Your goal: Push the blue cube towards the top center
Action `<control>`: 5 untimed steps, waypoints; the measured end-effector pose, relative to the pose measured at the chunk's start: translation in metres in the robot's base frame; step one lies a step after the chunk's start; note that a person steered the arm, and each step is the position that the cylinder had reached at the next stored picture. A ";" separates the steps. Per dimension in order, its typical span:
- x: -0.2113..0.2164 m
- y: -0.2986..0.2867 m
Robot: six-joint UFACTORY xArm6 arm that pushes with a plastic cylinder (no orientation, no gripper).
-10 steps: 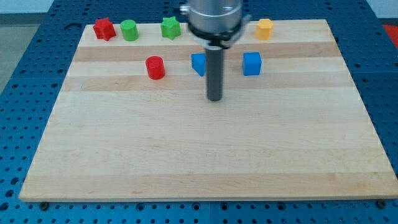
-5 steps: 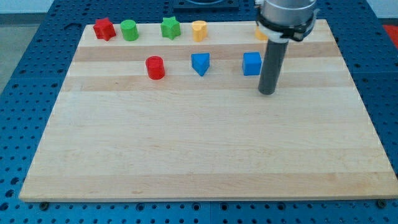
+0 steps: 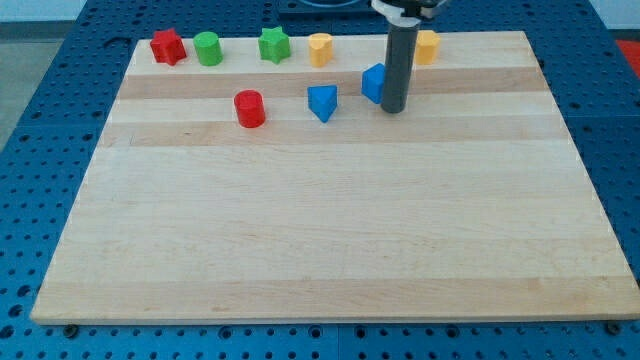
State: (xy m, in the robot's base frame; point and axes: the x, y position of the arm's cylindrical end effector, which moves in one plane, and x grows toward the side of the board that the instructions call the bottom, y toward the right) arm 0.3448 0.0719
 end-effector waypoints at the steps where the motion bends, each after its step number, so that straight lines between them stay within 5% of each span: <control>1: -0.018 -0.013; 5: -0.086 -0.034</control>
